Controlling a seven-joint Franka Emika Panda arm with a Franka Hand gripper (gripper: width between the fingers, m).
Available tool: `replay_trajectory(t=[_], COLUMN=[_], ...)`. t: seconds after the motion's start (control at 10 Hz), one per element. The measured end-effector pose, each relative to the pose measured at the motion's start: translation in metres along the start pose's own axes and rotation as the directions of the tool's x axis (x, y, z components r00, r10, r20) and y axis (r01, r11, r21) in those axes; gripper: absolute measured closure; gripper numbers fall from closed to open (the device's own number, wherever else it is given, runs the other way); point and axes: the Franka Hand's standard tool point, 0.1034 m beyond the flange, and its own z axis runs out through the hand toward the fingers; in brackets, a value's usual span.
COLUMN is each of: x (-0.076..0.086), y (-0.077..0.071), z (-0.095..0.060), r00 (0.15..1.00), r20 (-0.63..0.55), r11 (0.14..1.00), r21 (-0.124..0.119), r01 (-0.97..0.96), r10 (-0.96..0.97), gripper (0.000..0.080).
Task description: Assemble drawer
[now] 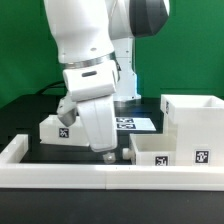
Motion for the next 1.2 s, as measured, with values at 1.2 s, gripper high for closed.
replay_trajectory(t=[1.2], x=[0.032], y=[0.001], z=[0.007], r00=[0.999], r20=[-0.002], r11=[0.999], r21=[-0.002], r01=[-0.05], r10=[0.05], gripper=[0.0151])
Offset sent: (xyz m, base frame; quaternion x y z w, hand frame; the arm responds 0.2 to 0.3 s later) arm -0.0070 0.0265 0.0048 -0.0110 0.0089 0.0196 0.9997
